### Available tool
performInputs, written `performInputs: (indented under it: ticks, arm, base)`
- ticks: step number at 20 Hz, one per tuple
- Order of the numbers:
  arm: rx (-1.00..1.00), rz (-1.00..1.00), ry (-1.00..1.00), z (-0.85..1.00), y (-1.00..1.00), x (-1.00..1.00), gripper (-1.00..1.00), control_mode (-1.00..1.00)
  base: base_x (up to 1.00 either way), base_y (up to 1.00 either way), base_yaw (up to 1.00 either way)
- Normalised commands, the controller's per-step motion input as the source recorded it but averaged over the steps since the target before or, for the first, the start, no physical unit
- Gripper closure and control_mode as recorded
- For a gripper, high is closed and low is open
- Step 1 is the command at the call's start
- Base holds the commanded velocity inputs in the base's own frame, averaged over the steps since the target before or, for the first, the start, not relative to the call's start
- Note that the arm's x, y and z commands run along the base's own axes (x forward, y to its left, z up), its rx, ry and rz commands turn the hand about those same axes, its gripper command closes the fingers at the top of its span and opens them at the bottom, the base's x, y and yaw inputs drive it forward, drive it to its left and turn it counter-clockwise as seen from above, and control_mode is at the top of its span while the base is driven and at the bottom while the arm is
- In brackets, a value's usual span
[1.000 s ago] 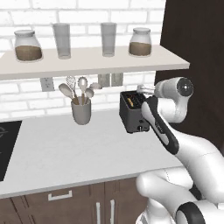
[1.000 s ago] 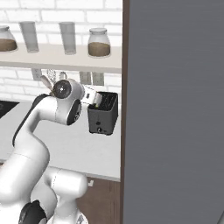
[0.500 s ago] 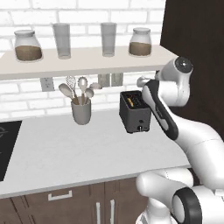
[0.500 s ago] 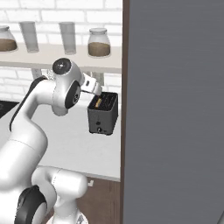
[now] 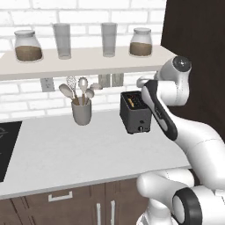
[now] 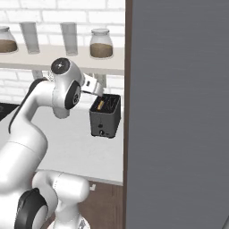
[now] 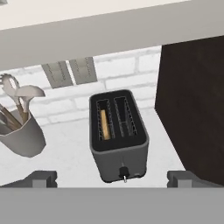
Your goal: Start the toaster. Once the lever pops up, take the bread to the plate on the dining counter.
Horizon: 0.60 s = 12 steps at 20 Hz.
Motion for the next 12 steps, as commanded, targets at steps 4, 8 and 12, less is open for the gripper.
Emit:
performInputs:
  ticks: [4,8,12]
  arm:
    - [-0.03,0.04,0.0,0.0,0.15,0.0,-1.0,-1.0]
    - [-0.03,0.04,0.0,0.0,0.14,0.0,-1.0,-1.0]
    - [0.0,0.02,0.0,0.0,0.02,0.0,-1.0,-1.0]
  base:
    - [0.0,0.0,0.0]
    - [0.0,0.0,0.0]
    - [0.0,0.0,0.0]
